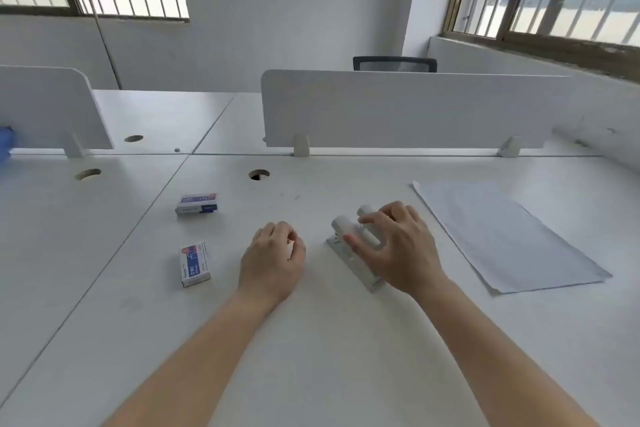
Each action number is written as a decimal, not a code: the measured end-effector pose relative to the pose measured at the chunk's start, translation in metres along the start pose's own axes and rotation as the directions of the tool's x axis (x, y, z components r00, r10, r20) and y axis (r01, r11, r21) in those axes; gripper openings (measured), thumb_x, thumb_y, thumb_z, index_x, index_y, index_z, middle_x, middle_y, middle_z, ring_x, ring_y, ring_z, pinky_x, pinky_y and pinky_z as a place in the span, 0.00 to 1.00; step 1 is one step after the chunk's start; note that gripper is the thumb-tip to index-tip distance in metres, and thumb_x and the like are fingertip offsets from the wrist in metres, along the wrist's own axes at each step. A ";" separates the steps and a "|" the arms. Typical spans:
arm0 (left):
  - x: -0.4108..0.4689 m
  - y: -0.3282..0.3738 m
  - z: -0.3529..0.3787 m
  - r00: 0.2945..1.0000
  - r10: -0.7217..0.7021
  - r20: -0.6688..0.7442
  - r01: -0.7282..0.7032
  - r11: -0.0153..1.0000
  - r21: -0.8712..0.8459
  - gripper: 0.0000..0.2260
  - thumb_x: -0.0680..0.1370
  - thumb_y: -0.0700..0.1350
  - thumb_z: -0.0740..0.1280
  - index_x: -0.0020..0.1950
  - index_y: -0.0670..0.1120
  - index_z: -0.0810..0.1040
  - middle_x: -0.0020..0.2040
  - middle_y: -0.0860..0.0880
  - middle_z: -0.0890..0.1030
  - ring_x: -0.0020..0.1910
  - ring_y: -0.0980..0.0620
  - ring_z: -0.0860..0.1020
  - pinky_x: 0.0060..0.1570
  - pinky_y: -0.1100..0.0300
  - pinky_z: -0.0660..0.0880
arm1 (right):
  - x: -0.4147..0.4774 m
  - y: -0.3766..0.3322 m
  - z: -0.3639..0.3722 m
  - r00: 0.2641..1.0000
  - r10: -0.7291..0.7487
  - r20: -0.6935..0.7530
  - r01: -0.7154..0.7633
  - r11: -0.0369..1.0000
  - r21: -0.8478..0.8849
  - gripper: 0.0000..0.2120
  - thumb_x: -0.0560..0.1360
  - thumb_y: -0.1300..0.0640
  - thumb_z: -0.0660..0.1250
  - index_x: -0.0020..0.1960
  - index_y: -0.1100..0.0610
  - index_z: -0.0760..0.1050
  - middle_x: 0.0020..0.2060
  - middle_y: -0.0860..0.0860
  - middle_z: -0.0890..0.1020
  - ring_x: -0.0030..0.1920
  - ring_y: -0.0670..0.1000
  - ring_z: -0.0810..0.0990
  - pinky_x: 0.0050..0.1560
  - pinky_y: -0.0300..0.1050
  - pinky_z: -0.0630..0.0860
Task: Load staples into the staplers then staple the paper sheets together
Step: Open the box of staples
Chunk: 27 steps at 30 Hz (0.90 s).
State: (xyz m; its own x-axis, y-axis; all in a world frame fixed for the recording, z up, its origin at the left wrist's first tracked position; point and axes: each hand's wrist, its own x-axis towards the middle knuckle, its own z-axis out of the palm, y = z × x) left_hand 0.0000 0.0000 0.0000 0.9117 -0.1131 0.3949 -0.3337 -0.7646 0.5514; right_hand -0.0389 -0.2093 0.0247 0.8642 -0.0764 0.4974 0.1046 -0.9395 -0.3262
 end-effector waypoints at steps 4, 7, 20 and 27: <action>-0.001 -0.004 -0.003 0.997 -0.023 -0.071 0.022 1.000 -0.008 0.05 0.76 0.48 0.65 0.49 0.48 0.76 0.48 0.52 0.77 0.49 0.49 0.75 0.41 0.59 0.69 | 0.016 0.006 0.018 0.992 0.105 -0.065 -0.096 0.987 0.125 0.17 0.73 0.38 0.69 0.53 0.48 0.84 0.50 0.46 0.75 0.55 0.49 0.73 0.48 0.43 0.74; 0.004 -0.024 -0.018 0.982 0.000 -0.190 0.033 0.985 0.171 0.13 0.72 0.51 0.67 0.53 0.46 0.78 0.52 0.47 0.78 0.53 0.44 0.74 0.46 0.54 0.70 | 0.021 0.007 0.028 0.981 0.158 -0.109 -0.131 0.967 0.218 0.18 0.71 0.37 0.71 0.54 0.48 0.84 0.49 0.44 0.74 0.55 0.48 0.73 0.53 0.43 0.75; 0.016 -0.054 -0.041 0.924 -0.381 0.018 0.363 0.892 0.269 0.19 0.79 0.42 0.55 0.69 0.45 0.71 0.65 0.41 0.73 0.63 0.40 0.65 0.63 0.51 0.64 | 0.006 0.013 0.018 0.997 0.070 -0.027 -0.064 0.981 0.182 0.12 0.75 0.53 0.73 0.58 0.49 0.82 0.57 0.46 0.79 0.60 0.52 0.75 0.61 0.51 0.74; 0.009 -0.002 -0.029 0.827 -0.482 0.290 0.495 0.379 -0.782 0.05 0.77 0.43 0.69 0.49 0.42 0.82 0.41 0.46 0.81 0.39 0.49 0.78 0.40 0.59 0.78 | 0.007 0.011 0.021 0.996 0.060 -0.058 -0.053 0.993 0.107 0.12 0.73 0.55 0.73 0.57 0.50 0.82 0.56 0.46 0.81 0.60 0.53 0.76 0.64 0.42 0.61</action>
State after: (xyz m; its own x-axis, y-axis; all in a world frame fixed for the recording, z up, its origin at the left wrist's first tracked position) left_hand 0.0021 0.0190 0.0235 0.9841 0.0914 -0.1522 0.1374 0.1509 0.9789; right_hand -0.0217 -0.2136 0.0079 0.8387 -0.1520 0.5229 0.1105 -0.8928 -0.4368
